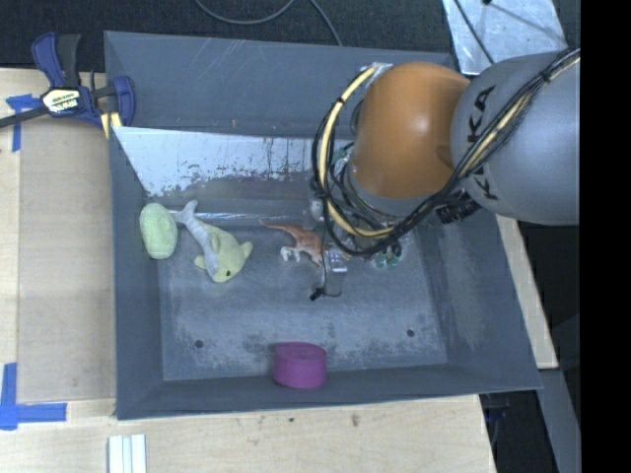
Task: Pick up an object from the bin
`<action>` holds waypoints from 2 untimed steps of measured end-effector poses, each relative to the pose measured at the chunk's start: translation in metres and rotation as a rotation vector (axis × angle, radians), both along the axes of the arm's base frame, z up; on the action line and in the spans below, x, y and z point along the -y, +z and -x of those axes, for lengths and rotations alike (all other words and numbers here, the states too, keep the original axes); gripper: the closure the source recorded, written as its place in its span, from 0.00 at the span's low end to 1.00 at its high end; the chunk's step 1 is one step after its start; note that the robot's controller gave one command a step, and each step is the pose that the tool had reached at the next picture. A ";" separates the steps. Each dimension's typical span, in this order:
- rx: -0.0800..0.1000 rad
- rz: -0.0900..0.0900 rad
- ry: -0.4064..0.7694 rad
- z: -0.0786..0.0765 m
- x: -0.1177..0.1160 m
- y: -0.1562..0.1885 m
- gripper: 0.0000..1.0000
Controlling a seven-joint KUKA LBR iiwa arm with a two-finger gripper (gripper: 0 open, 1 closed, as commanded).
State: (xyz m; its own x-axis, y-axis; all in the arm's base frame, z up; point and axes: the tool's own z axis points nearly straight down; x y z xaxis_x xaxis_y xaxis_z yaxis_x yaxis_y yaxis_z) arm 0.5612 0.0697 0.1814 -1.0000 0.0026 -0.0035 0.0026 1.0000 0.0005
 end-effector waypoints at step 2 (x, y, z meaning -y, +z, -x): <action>0.007 0.000 0.057 -0.040 0.015 -0.066 0.00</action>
Offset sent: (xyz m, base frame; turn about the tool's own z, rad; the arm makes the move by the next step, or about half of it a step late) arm 0.0602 -0.0247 -0.1114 -0.0878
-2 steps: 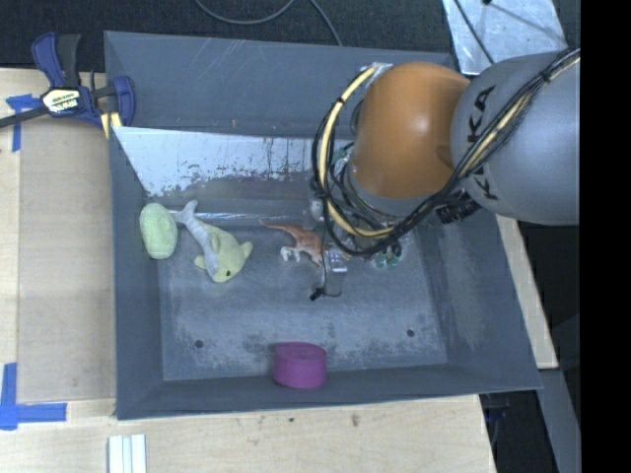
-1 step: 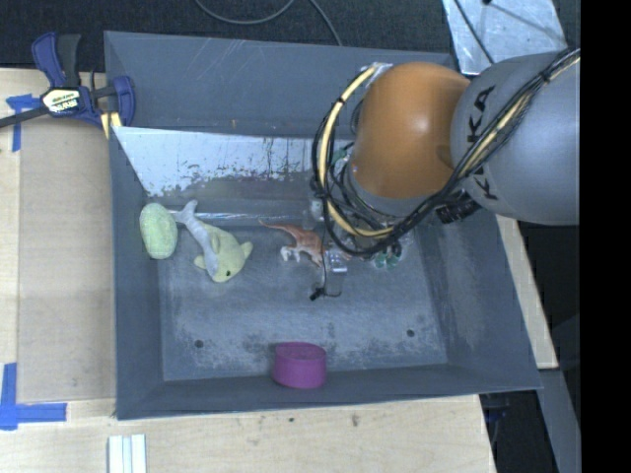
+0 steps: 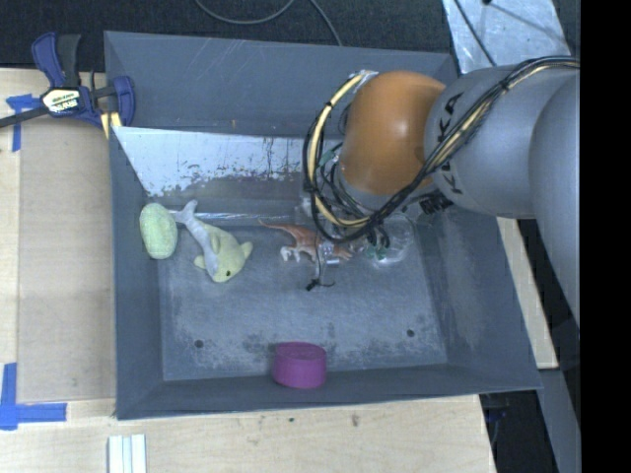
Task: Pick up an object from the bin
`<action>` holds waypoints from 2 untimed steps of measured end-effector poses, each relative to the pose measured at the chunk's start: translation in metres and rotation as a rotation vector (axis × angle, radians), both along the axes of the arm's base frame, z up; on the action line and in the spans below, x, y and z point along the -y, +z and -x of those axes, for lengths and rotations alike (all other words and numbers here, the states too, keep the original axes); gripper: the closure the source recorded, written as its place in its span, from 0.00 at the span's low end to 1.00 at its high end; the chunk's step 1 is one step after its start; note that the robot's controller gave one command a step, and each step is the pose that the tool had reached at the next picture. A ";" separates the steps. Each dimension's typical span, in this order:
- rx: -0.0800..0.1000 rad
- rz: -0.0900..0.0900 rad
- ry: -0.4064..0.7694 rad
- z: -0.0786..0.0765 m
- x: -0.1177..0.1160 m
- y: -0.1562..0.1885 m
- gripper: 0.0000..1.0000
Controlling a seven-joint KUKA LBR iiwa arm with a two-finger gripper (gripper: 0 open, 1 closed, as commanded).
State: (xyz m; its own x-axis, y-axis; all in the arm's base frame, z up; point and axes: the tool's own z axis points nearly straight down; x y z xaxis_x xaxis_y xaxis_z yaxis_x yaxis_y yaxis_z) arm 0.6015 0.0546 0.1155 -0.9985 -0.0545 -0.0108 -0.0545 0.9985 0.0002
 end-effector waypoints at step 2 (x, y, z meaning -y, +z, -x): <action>-0.011 -0.002 -0.138 -0.022 0.016 -0.045 0.00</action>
Offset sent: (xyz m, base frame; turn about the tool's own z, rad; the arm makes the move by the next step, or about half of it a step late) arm 0.0219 -0.0169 -0.0455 0.1394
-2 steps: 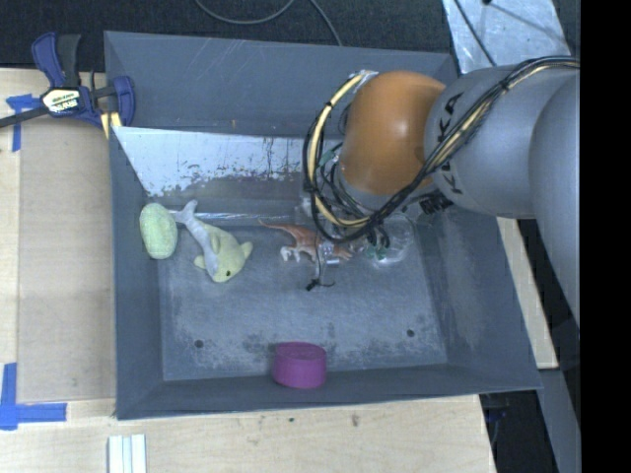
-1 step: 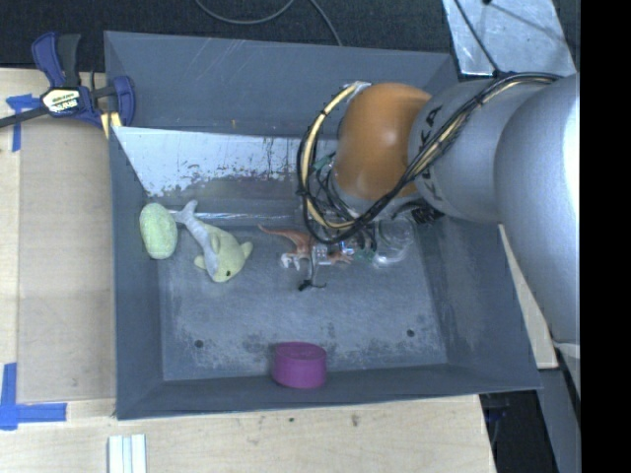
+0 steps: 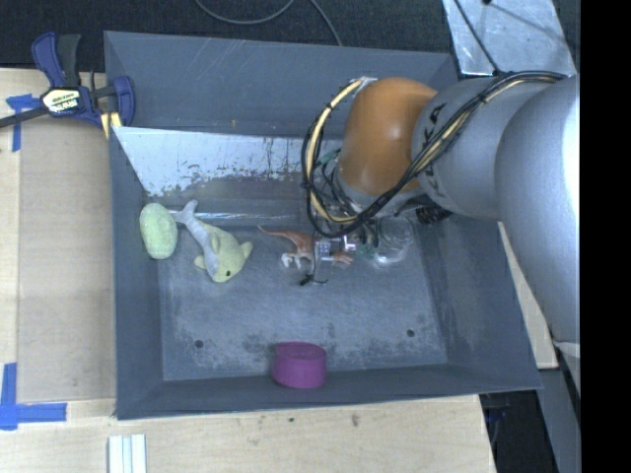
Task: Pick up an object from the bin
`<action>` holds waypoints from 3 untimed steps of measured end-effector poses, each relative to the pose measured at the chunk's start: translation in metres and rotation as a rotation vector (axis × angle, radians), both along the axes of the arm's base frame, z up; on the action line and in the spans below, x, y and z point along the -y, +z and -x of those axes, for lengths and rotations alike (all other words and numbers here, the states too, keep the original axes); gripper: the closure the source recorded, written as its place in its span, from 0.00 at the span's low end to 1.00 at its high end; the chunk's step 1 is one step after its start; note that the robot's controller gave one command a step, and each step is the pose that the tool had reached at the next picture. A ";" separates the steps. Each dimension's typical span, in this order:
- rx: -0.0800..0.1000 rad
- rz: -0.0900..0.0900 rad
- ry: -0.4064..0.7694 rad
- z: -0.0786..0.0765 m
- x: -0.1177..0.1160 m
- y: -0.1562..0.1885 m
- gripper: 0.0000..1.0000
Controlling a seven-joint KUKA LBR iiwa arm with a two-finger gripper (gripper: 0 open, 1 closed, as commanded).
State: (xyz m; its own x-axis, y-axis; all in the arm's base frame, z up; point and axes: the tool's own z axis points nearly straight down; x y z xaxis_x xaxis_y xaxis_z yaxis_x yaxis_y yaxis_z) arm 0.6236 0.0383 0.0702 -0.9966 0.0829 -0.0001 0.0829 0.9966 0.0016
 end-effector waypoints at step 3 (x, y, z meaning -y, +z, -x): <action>0.005 0.000 0.002 -0.001 0.000 0.001 1.00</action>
Offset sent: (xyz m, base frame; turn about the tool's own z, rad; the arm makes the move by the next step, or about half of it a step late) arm 0.0000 0.0000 0.0000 0.0000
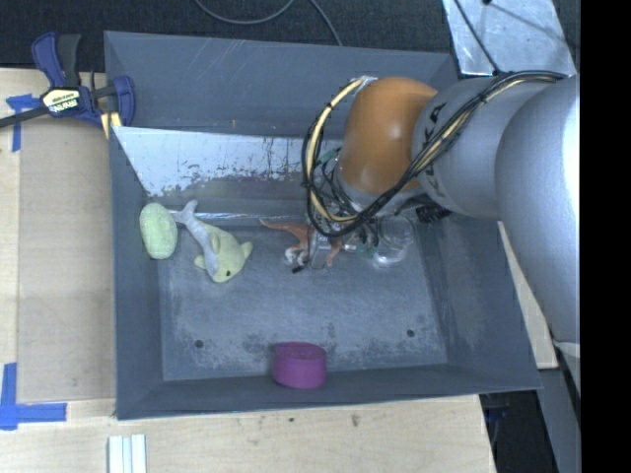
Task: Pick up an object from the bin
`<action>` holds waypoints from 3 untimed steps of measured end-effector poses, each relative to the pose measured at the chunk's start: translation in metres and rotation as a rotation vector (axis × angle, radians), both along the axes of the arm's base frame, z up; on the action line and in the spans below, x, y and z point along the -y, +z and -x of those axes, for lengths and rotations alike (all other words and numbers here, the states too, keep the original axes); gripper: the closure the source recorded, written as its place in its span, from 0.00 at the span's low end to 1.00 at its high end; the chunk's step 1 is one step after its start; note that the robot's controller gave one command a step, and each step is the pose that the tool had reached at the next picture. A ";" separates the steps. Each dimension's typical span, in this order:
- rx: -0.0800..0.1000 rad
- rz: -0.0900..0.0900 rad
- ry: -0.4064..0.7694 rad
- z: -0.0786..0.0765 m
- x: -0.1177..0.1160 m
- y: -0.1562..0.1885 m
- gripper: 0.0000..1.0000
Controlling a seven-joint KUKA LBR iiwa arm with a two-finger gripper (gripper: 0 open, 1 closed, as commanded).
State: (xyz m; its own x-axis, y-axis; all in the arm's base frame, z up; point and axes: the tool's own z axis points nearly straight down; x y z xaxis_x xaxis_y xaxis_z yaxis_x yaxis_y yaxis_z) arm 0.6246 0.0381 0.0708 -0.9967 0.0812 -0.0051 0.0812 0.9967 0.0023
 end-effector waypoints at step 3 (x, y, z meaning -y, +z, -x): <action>-0.005 0.001 0.000 0.001 0.000 0.012 1.00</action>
Offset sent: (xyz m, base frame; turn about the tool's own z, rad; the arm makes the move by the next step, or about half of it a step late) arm 0.0000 0.0000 0.0114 0.0000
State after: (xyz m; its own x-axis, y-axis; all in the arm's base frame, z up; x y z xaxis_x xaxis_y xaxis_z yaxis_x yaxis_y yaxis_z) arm 0.6236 0.0379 0.0824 -0.9967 0.0813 -0.0005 0.0813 0.9967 0.0011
